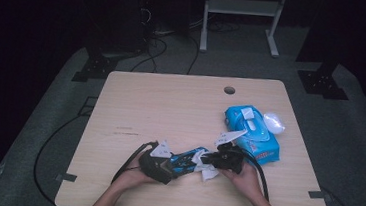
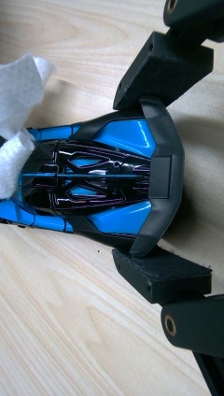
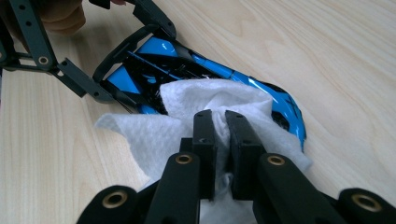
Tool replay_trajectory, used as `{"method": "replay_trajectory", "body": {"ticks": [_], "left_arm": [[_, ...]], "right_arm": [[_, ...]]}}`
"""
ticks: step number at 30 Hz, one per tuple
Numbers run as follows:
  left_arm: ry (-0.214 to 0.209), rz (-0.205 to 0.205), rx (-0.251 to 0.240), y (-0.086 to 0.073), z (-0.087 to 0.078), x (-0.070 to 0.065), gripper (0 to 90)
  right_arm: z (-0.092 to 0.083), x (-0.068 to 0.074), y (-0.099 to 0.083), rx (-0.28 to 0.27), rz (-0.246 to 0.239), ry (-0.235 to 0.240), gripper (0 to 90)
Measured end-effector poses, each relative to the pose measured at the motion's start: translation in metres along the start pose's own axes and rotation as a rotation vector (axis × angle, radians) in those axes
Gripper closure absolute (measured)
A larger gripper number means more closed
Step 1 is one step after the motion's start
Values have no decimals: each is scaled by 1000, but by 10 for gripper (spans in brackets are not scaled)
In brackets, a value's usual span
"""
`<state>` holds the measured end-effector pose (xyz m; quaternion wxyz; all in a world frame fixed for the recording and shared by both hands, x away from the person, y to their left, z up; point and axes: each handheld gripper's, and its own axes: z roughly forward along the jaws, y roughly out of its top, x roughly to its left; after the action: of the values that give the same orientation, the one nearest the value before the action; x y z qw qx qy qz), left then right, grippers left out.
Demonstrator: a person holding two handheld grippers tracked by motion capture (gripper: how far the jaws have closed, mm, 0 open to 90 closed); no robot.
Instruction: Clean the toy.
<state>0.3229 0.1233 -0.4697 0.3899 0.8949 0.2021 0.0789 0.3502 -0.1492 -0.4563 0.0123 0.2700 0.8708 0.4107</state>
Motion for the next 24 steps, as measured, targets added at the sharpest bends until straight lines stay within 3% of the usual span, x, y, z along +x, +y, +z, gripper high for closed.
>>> {"method": "replay_trajectory", "body": {"ticks": [3,8,10,14,20,24], "left_arm": [[-23,-38,-36,0,-5,3,214],[-52,-84,-52,1,-10,9,191],[-75,-116,-83,1,-11,12,191],[-69,-161,-118,0,-16,19,193],[-81,-209,-95,-2,-12,21,206],[-81,-217,-63,-2,-7,21,209]], "right_arm": [[-2,0,-3,-15,6,0,825],[-1,2,-5,-29,-27,-9,826],[-1,3,-6,-32,-37,-14,826],[-1,4,-7,-38,-50,-19,826],[-1,5,-8,-45,-64,-25,826],[-1,6,-9,-52,-83,-29,827]]}}
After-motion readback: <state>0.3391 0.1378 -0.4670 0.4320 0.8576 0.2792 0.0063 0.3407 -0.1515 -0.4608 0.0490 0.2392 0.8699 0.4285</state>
